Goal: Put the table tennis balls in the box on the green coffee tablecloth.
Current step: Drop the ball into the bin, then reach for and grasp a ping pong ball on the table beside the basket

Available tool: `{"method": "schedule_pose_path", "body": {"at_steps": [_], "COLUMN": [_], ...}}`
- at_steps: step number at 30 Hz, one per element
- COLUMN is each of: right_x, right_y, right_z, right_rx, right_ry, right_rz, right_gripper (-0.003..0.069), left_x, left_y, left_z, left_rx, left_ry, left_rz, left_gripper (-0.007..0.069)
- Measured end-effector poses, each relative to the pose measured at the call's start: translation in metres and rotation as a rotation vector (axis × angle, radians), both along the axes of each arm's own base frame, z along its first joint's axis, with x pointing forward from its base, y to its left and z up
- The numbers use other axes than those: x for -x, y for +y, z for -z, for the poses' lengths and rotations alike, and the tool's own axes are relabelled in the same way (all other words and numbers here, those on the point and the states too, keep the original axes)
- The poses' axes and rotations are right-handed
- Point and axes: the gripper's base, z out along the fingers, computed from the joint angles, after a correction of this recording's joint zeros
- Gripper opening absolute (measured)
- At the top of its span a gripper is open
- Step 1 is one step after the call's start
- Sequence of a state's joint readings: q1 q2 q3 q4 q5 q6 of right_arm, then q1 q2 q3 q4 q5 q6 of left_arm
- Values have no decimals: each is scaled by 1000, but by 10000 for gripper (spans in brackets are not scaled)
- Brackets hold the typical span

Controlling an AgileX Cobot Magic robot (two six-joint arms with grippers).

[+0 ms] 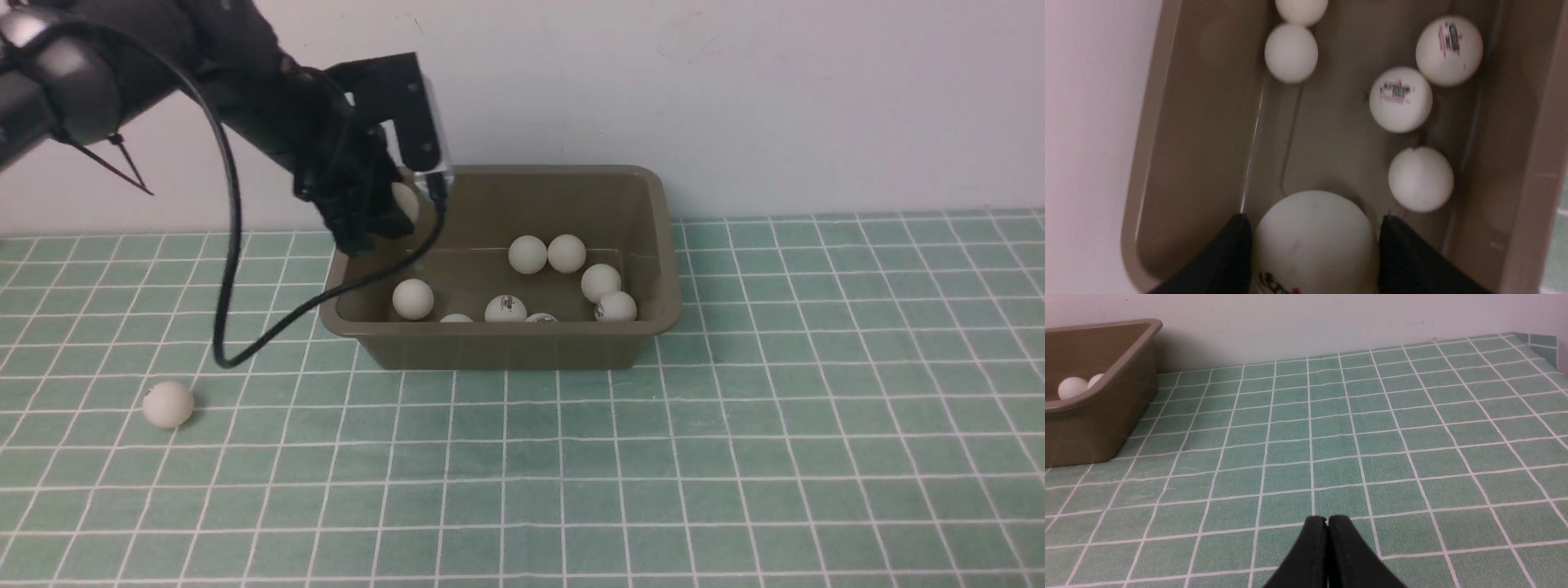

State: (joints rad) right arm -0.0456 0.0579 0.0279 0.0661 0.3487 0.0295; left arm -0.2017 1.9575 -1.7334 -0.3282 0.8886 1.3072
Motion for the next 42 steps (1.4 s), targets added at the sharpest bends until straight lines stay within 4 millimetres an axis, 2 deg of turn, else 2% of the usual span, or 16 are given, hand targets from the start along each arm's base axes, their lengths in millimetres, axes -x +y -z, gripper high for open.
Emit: {"method": "schedule_pose_path", "body": {"at_steps": [1, 3, 7, 12, 15, 17, 21, 24, 25, 26, 28, 31, 33, 36, 39, 42], "right_x": [0, 0, 0, 0, 0, 0, 0, 0, 0, 0, 0, 0, 0, 0, 0, 0], "right_y": [0, 0, 0, 0, 0, 0, 0, 0, 0, 0, 0, 0, 0, 0, 0, 0], "right_z": [0, 0, 0, 0, 0, 0, 0, 0, 0, 0, 0, 0, 0, 0, 0, 0], "right_rx": [0, 0, 0, 0, 0, 0, 0, 0, 0, 0, 0, 0, 0, 0, 0, 0], "right_ry": [0, 0, 0, 0, 0, 0, 0, 0, 0, 0, 0, 0, 0, 0, 0, 0], "right_rz": [0, 0, 0, 0, 0, 0, 0, 0, 0, 0, 0, 0, 0, 0, 0, 0], "right_gripper": [-10, -10, -10, -10, -10, -10, -10, -10, -10, -10, -10, -10, -10, -10, -10, -10], "left_x": [0, -6, -14, -21, -23, -25, -25, -16, -3, 3, 18, 39, 46, 47, 43, 39], "left_y": [-3, -22, -44, -49, -50, -50, -50, -45, -33, -24, 3, 47, 70, 96, 118, 130], "left_z": [1, 14, 50, 73, 79, 77, 63, 23, -10, -23, -46, -62, -68, -69, -62, -49], "left_rx": [-1, 8, -5, -5, -4, 3, 33, 125, 188, 199, 183, 112, 107, 137, 169, 176], "left_ry": [-4, -26, 5, 21, 24, 1, -21, -15, 22, 38, 86, 182, 217, 233, 261, 308], "left_rz": [7, 35, 69, 56, 48, 36, -5, -145, -296, -365, -545, -819, -976, -1118, -1203, -1246], "left_gripper": [353, 353, 353, 372, 451, 528, 558, 563, 563, 563, 563, 563, 563, 563, 563, 563]}}
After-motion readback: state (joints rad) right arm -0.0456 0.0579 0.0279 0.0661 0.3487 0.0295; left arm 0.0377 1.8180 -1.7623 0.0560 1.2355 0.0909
